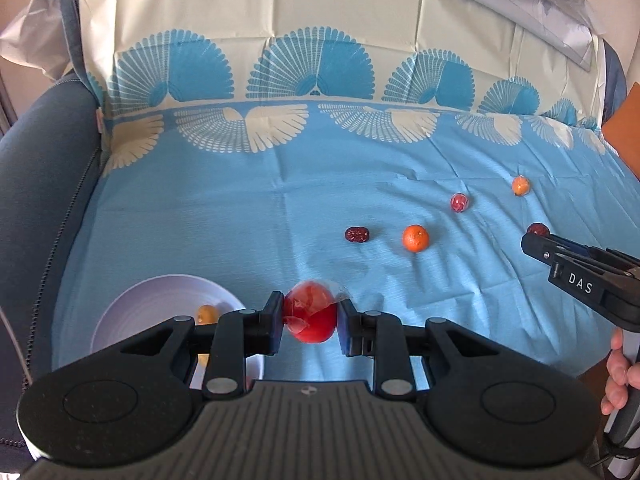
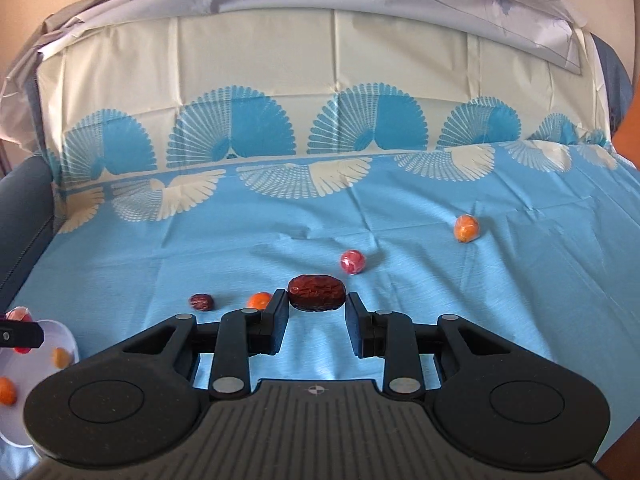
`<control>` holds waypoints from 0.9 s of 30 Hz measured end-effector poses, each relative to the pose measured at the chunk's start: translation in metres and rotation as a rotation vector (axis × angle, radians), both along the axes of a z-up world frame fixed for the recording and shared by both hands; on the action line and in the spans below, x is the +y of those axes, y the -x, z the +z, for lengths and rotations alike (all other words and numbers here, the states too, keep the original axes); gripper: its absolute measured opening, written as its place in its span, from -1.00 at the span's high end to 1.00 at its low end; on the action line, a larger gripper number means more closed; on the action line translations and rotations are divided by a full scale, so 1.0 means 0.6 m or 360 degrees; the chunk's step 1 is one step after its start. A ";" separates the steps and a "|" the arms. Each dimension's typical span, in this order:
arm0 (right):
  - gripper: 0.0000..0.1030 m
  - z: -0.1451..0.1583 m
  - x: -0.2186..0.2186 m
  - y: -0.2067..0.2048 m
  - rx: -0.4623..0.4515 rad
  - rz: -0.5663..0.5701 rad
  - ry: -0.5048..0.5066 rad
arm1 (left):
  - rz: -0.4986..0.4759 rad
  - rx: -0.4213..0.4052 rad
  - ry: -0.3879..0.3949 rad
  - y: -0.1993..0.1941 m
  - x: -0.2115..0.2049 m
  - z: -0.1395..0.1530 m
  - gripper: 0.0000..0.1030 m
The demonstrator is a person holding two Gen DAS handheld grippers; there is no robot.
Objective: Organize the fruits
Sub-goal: 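Carry the wrapped red fruit and date to the plate and open both tools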
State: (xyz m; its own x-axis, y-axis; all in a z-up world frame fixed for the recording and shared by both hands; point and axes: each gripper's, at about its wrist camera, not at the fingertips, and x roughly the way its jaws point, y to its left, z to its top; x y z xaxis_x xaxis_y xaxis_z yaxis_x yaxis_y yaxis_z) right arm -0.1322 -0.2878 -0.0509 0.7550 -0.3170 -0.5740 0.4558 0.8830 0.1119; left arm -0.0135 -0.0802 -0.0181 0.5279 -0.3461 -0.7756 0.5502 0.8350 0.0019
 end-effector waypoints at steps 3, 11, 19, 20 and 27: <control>0.37 0.031 0.051 0.028 -0.0016 0.0102 -0.0002 | 0.0036 -0.0010 -0.0005 0.028 0.048 0.025 0.42; 0.37 0.088 0.193 0.083 -0.0062 0.0415 -0.0043 | 0.0160 -0.0026 -0.0037 0.098 0.173 0.064 0.42; 0.37 0.117 0.311 0.118 -0.0041 0.0640 -0.0031 | 0.0246 -0.0036 0.0004 0.155 0.267 0.069 0.42; 0.37 0.119 0.321 0.122 -0.0041 0.0658 -0.0019 | 0.0257 -0.0040 0.0007 0.159 0.275 0.070 0.42; 0.37 0.132 0.351 0.135 -0.0035 0.0680 0.0041 | 0.0288 -0.0055 0.0076 0.173 0.306 0.077 0.42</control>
